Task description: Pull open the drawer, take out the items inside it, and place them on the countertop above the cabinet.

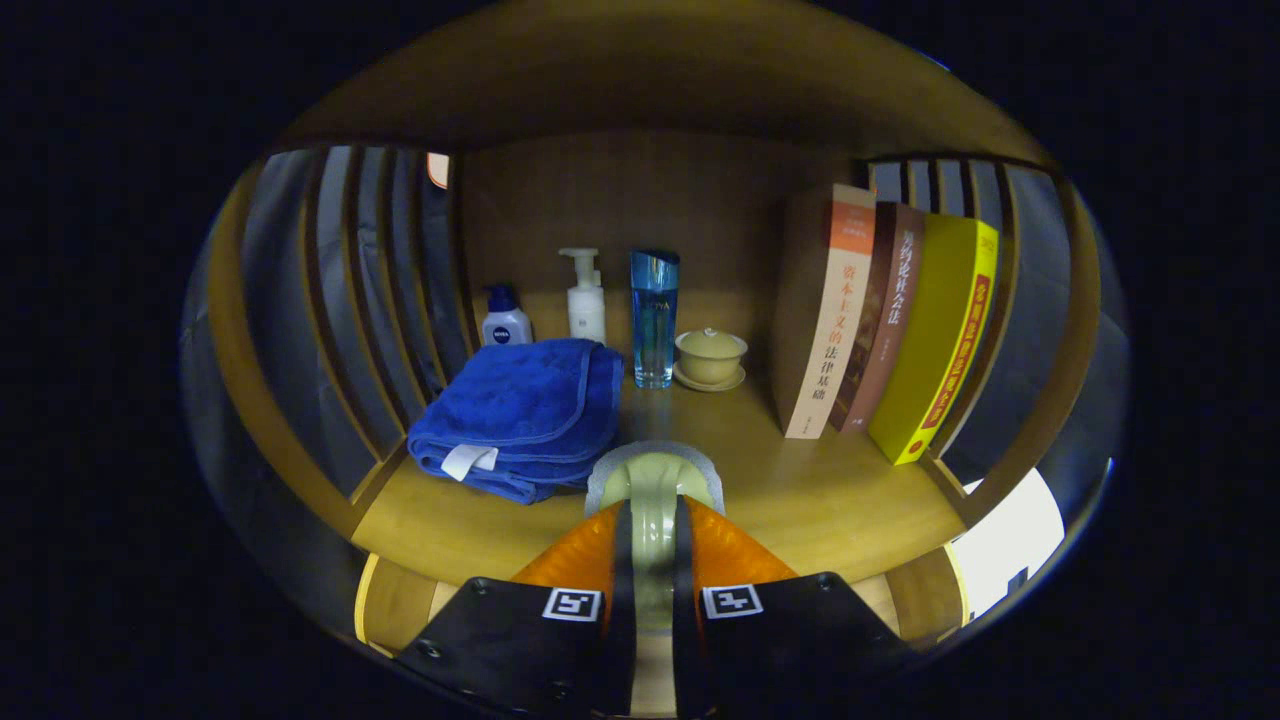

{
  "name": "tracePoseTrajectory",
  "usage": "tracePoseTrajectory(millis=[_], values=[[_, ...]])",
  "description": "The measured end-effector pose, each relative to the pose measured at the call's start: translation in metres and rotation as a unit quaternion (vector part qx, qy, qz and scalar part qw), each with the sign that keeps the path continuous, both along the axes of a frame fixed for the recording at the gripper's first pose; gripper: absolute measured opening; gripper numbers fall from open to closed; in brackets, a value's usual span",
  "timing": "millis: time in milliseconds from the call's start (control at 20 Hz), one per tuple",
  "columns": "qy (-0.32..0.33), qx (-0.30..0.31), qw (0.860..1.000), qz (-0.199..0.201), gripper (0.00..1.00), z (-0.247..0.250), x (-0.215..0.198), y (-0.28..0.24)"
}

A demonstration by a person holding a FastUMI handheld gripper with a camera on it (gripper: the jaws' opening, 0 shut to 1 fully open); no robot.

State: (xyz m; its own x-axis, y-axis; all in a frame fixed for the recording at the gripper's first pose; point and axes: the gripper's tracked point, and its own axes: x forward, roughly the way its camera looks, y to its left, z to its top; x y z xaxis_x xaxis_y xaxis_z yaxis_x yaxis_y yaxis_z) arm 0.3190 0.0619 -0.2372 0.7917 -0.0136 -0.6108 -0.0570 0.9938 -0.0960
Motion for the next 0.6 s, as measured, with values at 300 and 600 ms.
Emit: tracePoseTrajectory(millis=[300,600], values=[[0.009,-0.016,1.000,0.005,0.24,-0.021,0.023,0.003],[0.005,-0.027,1.000,-0.009,0.29,-0.033,0.032,-0.008]])
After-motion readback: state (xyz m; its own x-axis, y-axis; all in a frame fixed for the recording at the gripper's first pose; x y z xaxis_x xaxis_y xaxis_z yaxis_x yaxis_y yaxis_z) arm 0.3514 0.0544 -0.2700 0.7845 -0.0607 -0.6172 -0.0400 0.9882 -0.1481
